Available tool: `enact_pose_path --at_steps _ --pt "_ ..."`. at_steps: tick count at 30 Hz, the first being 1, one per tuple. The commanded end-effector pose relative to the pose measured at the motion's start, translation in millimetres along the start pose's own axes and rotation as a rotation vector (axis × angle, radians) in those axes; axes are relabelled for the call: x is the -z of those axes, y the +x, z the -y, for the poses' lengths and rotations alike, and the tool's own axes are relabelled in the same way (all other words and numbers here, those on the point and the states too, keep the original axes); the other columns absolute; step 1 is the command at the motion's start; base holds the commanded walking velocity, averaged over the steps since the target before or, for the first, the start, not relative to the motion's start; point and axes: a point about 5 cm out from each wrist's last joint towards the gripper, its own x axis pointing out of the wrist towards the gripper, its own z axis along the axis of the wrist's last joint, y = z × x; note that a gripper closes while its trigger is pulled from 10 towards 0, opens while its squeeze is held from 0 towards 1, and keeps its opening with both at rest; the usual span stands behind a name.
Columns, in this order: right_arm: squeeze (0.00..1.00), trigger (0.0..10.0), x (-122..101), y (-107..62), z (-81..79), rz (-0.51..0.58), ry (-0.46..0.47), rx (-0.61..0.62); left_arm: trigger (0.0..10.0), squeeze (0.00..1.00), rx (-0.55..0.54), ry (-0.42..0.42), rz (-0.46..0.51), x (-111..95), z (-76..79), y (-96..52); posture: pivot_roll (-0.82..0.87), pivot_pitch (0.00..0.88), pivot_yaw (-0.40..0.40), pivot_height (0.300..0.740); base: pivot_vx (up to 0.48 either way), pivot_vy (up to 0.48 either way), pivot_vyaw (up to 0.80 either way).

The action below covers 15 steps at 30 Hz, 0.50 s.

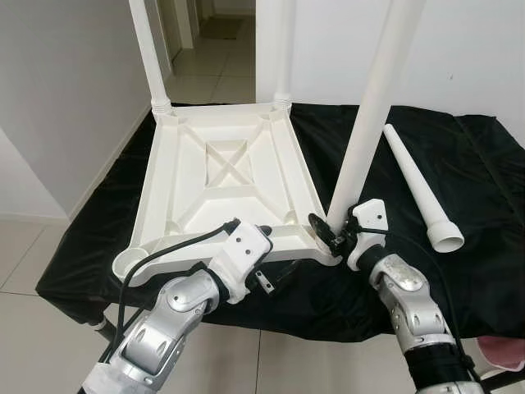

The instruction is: Building children table

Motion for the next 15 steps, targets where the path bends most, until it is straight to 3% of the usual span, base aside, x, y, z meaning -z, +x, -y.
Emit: enact_pose_path --at_steps 1,9,15 --pt "0.00 10.0 11.3 -2.7 -4.7 -0.069 0.013 0.018 10.0 0.00 0.034 0.004 -0.004 0.5 1.3 -1.9 -0.03 0.025 0.031 0.740 0.000 0.000 0.00" --pt "0.00 10.0 5.5 -3.2 -6.1 -0.059 0.024 0.103 10.0 0.00 0.035 -0.001 -0.004 0.6 0.8 -2.3 -0.03 0.028 0.033 0.740 0.000 0.000 0.00" --pt "0.00 10.0 7.7 -7.9 -7.8 -0.097 0.059 0.286 10.0 0.00 0.033 -0.004 -0.002 0.5 1.5 -2.0 -0.03 0.029 0.027 0.740 0.000 0.000 0.00"
